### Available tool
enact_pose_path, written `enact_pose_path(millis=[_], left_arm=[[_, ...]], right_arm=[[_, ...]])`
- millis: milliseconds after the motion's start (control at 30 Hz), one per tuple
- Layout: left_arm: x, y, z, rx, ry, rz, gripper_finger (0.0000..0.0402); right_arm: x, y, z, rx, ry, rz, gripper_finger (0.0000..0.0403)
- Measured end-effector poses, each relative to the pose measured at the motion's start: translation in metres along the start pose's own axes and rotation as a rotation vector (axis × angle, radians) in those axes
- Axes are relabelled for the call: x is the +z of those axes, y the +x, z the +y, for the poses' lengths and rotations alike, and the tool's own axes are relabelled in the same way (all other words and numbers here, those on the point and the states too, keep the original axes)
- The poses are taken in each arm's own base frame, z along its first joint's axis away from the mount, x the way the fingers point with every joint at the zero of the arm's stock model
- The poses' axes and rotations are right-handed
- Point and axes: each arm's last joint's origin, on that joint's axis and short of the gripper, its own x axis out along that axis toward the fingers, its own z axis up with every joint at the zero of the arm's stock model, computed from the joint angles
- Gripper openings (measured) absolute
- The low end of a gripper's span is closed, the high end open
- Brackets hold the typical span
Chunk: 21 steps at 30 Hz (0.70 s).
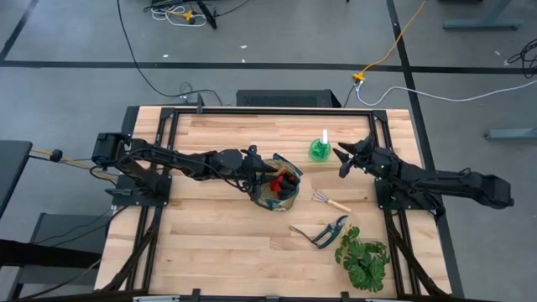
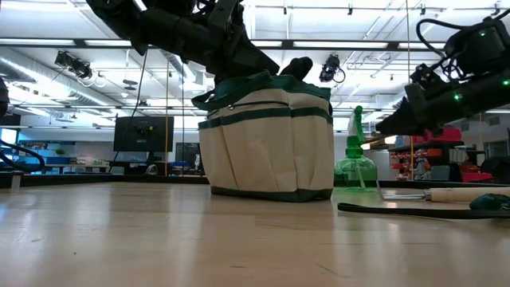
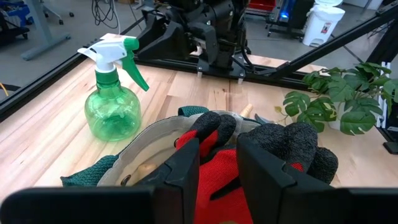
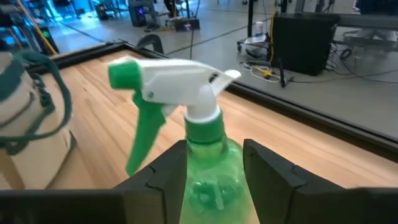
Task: Pick & Place Garden tools in Gardening bag
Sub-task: Put the green spray bottle into the green gardening bag
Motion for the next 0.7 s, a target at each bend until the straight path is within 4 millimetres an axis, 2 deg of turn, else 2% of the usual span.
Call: enact_pose_path(millis=[700], left_arm=[[0.000,0.000,0.000,0.000,0.000,0.000,0.0112]], right_arm=[[-0.002,0.021,-0.003,0.026,-0.007,0.011,0.0160]])
